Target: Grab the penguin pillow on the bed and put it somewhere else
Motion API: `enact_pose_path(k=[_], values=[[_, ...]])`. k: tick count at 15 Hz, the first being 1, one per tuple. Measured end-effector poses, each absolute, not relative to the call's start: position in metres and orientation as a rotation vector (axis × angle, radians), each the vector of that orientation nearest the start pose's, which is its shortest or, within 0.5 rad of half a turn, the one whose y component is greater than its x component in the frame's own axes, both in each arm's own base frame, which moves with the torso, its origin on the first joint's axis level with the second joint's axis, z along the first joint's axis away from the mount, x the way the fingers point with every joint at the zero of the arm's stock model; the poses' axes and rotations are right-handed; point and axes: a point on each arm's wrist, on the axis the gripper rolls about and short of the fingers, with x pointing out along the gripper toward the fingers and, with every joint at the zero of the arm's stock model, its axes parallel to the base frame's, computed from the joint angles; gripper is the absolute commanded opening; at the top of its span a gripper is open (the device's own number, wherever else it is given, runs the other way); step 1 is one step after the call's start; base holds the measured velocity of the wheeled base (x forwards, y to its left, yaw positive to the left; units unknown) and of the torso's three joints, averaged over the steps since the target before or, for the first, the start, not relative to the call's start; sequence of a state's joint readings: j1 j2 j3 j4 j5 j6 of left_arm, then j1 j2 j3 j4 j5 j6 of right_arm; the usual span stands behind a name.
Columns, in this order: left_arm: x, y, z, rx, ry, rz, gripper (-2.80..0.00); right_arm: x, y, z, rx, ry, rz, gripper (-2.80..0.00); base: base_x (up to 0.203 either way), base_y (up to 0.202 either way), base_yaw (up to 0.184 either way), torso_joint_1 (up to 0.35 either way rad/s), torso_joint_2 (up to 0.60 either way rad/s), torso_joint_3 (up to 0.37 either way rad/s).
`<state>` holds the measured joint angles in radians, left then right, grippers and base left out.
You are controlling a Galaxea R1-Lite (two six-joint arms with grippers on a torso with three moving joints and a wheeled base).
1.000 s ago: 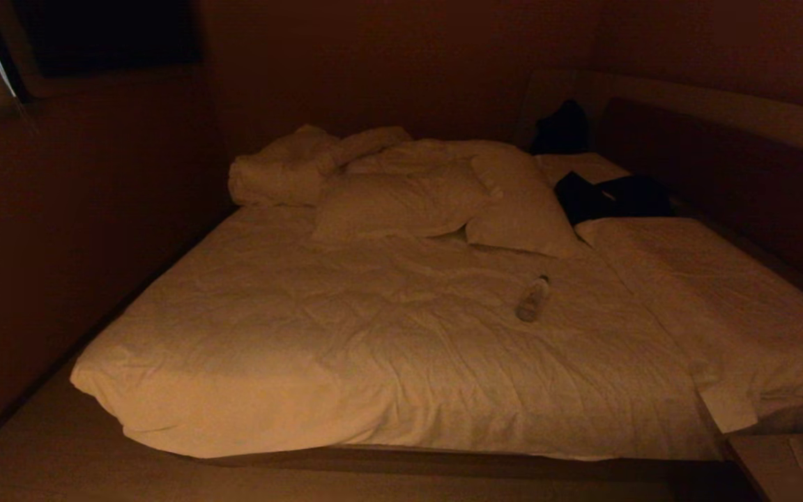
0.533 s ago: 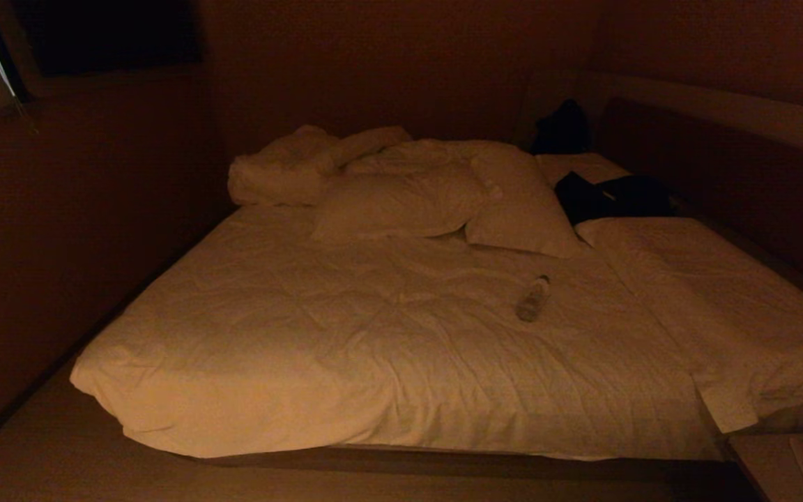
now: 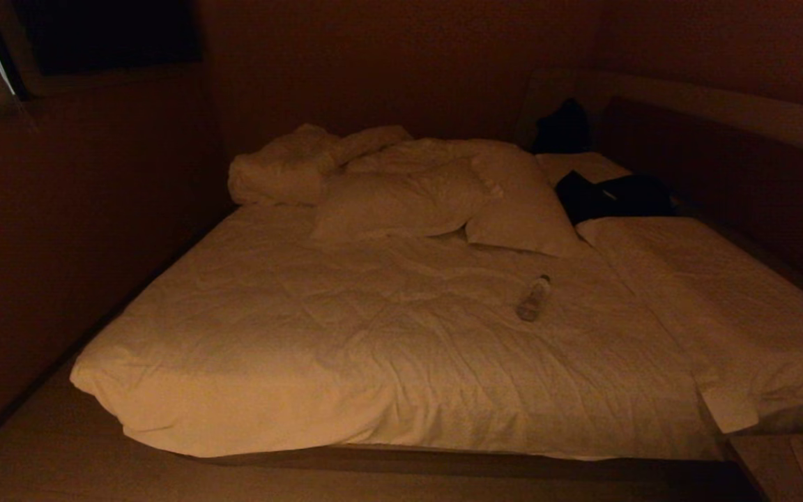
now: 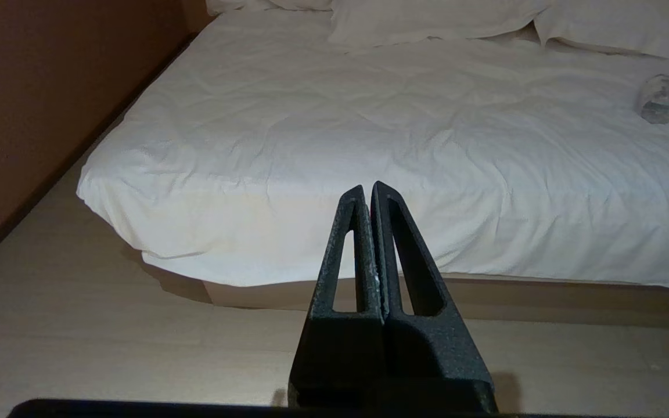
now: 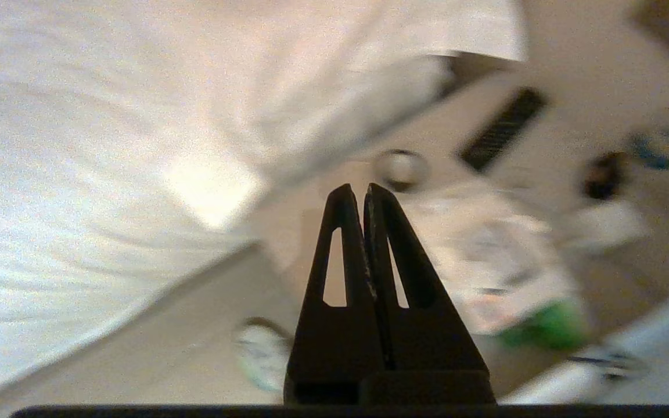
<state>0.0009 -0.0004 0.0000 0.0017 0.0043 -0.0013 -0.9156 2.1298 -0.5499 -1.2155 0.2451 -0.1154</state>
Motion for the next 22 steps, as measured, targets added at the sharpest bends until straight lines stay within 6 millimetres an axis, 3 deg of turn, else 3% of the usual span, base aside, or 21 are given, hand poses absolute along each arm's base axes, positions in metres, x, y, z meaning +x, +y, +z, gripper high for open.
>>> enact_pose_path(k=[7, 13, 17, 22], values=[[-0.023, 0.0, 0.075, -0.001, 0.001, 0.005, -2.8, 0.278, -0.166, 0.069, 0.13, 0.263, -0.593, -2.8, 0.0, 0.0, 0.0, 0.0, 0.0, 0.0], [-0.023, 0.0, 0.075, -0.001, 0.001, 0.005, -2.8, 0.338, -0.09, 0.107, 0.077, 0.097, -0.589, -2.8, 0.0, 0.0, 0.0, 0.0, 0.0, 0.0], [-0.023, 0.0, 0.075, -0.001, 0.001, 0.005, -2.8, 0.359, -0.043, 0.12, 0.067, 0.041, -0.626, -2.8, 0.0, 0.0, 0.0, 0.0, 0.0, 0.0], [-0.023, 0.0, 0.075, -0.001, 0.001, 0.005, -2.8, 0.367, 0.011, 0.128, 0.07, -0.002, -0.651, -2.8, 0.0, 0.0, 0.0, 0.0, 0.0, 0.0]])
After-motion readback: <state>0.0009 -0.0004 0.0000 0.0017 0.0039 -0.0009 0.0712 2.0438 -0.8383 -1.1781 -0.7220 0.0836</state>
